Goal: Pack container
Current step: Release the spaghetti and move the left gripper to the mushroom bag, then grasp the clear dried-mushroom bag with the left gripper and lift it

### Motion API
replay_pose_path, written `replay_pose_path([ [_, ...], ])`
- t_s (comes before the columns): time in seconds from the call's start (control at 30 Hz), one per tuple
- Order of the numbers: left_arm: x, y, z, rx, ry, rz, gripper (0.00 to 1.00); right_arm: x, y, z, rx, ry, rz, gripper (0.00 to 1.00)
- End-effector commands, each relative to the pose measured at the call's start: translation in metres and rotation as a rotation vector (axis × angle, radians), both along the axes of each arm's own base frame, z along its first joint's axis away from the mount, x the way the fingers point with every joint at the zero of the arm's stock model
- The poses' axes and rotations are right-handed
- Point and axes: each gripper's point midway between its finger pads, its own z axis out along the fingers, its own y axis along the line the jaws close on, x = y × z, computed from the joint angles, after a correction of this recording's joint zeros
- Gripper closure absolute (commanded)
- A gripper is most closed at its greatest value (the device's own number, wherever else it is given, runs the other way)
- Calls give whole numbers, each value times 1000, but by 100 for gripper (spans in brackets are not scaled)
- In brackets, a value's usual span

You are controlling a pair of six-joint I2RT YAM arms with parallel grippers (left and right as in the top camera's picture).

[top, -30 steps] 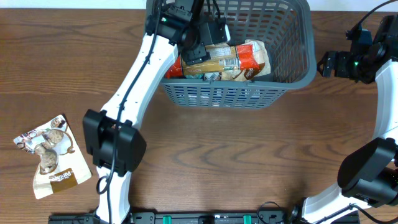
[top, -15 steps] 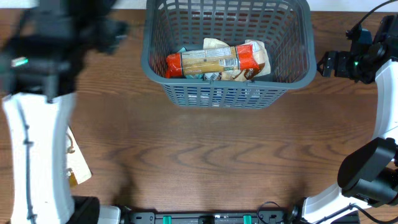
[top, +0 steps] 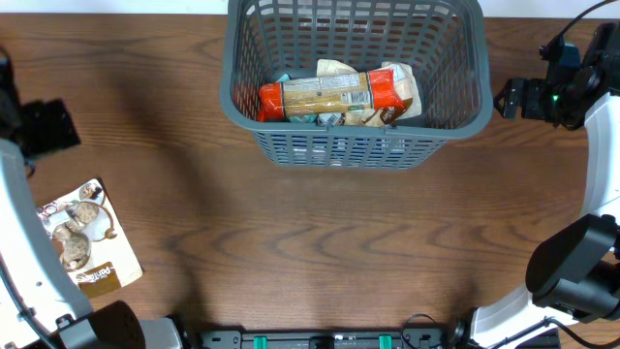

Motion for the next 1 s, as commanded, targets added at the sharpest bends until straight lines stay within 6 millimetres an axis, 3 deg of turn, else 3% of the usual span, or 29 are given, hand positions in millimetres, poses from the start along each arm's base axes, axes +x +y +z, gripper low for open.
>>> replay_pose_path([
  [0.0,-30,-4,-26,-88,-6,88,1,-1,-4,-6,-1,11,3,1],
  [0.2,-79,-3,-96,-171,89,206,1,-1,-3,-5,3,9,5,1],
  [0.37,-96,-1,-158,-223,170,243,1,0,-3,-5,2,7,5,1],
  [0.43,-97,-2,-172,-233,194,226,1,0,-3,-5,2,7,5,1],
  [0.7,-72,2,-178,-207,166,-19,1,0,-3,-5,2,7,5,1],
  [0.97,-56,19,-174,-129,122,-94,1,-1,-3,-5,3,9,5,1],
])
